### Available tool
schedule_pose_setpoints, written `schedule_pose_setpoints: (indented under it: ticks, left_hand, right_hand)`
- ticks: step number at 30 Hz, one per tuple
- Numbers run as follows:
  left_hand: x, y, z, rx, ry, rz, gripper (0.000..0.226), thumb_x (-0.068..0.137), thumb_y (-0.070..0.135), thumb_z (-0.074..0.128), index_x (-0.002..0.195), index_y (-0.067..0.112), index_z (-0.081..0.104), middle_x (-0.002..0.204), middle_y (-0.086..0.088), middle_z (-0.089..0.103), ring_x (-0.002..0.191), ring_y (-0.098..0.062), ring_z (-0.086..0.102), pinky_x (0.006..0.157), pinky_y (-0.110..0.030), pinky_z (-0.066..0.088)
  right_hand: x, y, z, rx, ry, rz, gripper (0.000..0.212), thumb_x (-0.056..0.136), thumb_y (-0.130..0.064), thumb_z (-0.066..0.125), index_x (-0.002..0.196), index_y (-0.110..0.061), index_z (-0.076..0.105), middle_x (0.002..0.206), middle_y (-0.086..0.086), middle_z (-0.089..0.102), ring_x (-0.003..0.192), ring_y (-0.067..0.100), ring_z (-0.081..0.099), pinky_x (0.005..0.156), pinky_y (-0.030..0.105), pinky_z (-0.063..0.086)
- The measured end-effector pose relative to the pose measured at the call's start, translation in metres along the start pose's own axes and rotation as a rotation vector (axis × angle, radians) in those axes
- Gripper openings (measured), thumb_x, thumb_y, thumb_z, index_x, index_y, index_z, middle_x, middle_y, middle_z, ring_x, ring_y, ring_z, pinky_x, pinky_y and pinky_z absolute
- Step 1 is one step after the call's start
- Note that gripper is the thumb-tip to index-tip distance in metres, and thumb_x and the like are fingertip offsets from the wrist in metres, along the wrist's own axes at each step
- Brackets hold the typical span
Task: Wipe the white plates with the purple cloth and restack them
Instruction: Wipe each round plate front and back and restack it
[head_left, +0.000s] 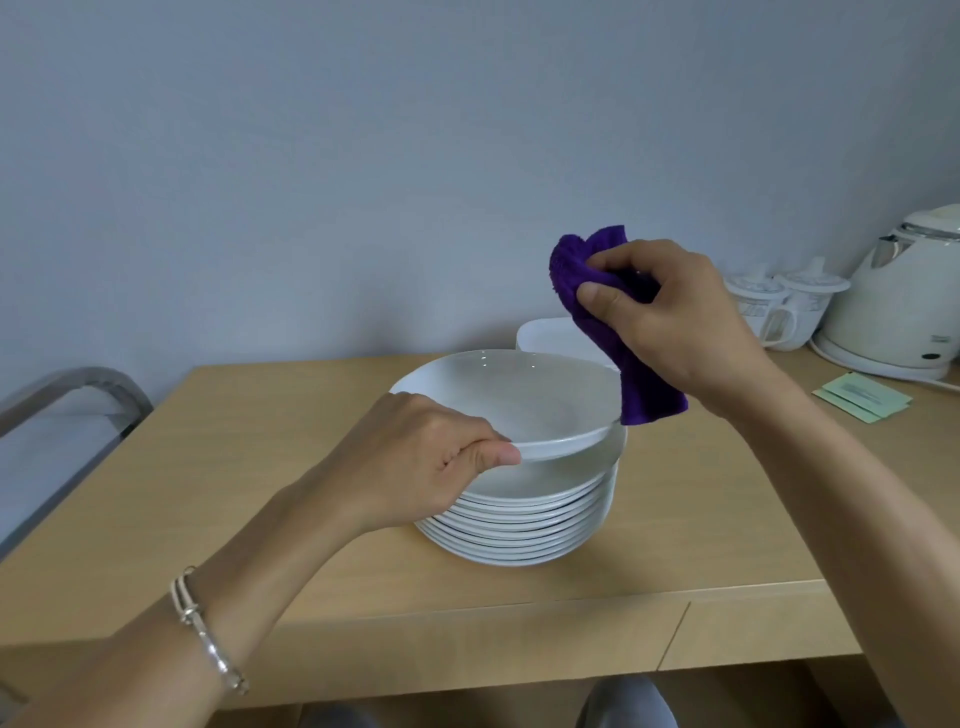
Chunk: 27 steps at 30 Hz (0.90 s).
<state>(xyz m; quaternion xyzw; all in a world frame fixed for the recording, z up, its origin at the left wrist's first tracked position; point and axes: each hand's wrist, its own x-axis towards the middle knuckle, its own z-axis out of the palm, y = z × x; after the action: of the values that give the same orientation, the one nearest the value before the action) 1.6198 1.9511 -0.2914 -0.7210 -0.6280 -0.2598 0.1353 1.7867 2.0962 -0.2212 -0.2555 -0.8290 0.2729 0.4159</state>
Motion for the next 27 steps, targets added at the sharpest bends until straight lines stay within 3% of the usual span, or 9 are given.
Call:
schedule_pose_setpoints:
  ticks: [2, 5, 7, 10, 14, 16, 19, 22, 27]
  left_hand:
    - [0.0, 0.001, 0.001, -0.091, 0.121, -0.026, 0.061, 0.097, 0.06, 0.039, 0.074, 0.017, 0.075, 0.052, 0.005, 0.052, 0.05, -0.01, 0.042, 0.047, -0.011, 0.028]
    - [0.007, 0.005, -0.008, -0.328, 0.242, -0.197, 0.052, 0.088, 0.054, 0.046, 0.056, 0.014, 0.051, 0.053, 0.007, 0.037, 0.048, -0.003, 0.032, 0.046, -0.012, 0.023]
    - [0.016, 0.007, -0.014, -0.461, 0.328, -0.329, 0.059, 0.083, 0.059, 0.046, 0.056, 0.007, 0.045, 0.058, 0.013, 0.036, 0.054, 0.0, 0.032, 0.051, -0.022, 0.029]
    - [0.028, 0.004, -0.022, -0.748, 0.521, -0.525, 0.071, 0.076, 0.064, 0.055, 0.067, -0.005, 0.051, 0.075, -0.004, 0.042, 0.072, -0.015, 0.037, 0.065, -0.032, 0.03]
    - [0.035, 0.003, -0.03, -1.194, 0.718, -0.783, 0.036, 0.099, 0.039, 0.054, 0.095, 0.003, 0.059, 0.094, -0.009, 0.06, 0.085, -0.021, 0.057, 0.076, -0.033, 0.048]
    - [0.032, 0.002, -0.03, -1.385, 0.693, -0.88, 0.037, 0.103, 0.036, 0.046, 0.106, 0.005, 0.066, 0.107, -0.008, 0.073, 0.096, -0.018, 0.07, 0.081, -0.03, 0.057]
    - [0.029, 0.006, -0.024, -1.575, 0.643, -0.924, 0.044, 0.104, 0.039, 0.041, 0.124, 0.007, 0.063, 0.118, -0.012, 0.071, 0.108, -0.024, 0.069, 0.095, -0.039, 0.052]
    - [0.028, 0.005, -0.019, -1.601, 0.633, -0.953, 0.042, 0.103, 0.038, 0.047, 0.125, 0.007, 0.064, 0.12, -0.014, 0.07, 0.109, -0.025, 0.069, 0.092, -0.039, 0.055]
    - [0.019, -0.006, -0.013, -1.47, 0.593, -1.009, 0.033, 0.102, 0.03, 0.051, 0.118, 0.006, 0.068, 0.117, -0.013, 0.071, 0.107, -0.024, 0.07, 0.097, -0.041, 0.053]
  right_hand:
    - [0.002, -0.002, -0.002, 0.048, 0.108, -0.014, 0.012, 0.088, -0.026, 0.065, 0.093, -0.036, 0.059, 0.094, -0.016, 0.056, 0.09, 0.008, 0.057, 0.087, 0.03, 0.048]
    - [0.007, -0.008, -0.007, 0.129, 0.33, -0.064, 0.013, 0.087, -0.028, 0.065, 0.098, -0.033, 0.061, 0.103, -0.009, 0.06, 0.096, 0.008, 0.058, 0.092, 0.031, 0.047]
    - [0.008, -0.014, -0.008, 0.163, 0.427, -0.112, 0.012, 0.087, -0.028, 0.064, 0.097, -0.034, 0.061, 0.105, -0.006, 0.061, 0.097, 0.007, 0.059, 0.09, 0.028, 0.047]
    - [0.004, -0.02, -0.004, 0.205, 0.461, -0.181, 0.017, 0.087, -0.026, 0.063, 0.093, -0.04, 0.056, 0.104, -0.006, 0.061, 0.096, 0.003, 0.058, 0.087, 0.02, 0.045]
    - [-0.001, -0.025, 0.012, 0.202, 0.39, -0.226, 0.022, 0.086, -0.023, 0.064, 0.093, -0.042, 0.055, 0.098, -0.021, 0.056, 0.092, -0.006, 0.053, 0.084, 0.007, 0.037]
    - [-0.003, -0.028, 0.026, 0.216, 0.356, -0.265, 0.017, 0.085, -0.023, 0.064, 0.096, -0.035, 0.059, 0.097, -0.022, 0.055, 0.094, -0.003, 0.052, 0.086, 0.009, 0.038]
    - [-0.009, -0.034, 0.056, 0.194, 0.272, -0.366, 0.018, 0.085, -0.02, 0.063, 0.102, -0.015, 0.069, 0.099, -0.013, 0.061, 0.099, 0.009, 0.056, 0.091, 0.02, 0.041]
    - [-0.02, -0.038, 0.088, 0.135, 0.106, -0.351, 0.028, 0.088, -0.025, 0.058, 0.11, -0.013, 0.069, 0.116, 0.004, 0.063, 0.11, 0.019, 0.055, 0.099, 0.032, 0.039]
    - [-0.017, -0.039, 0.103, 0.082, -0.14, -0.229, 0.032, 0.094, -0.03, 0.048, 0.12, -0.02, 0.063, 0.121, 0.0, 0.059, 0.116, 0.015, 0.048, 0.097, 0.026, 0.035]
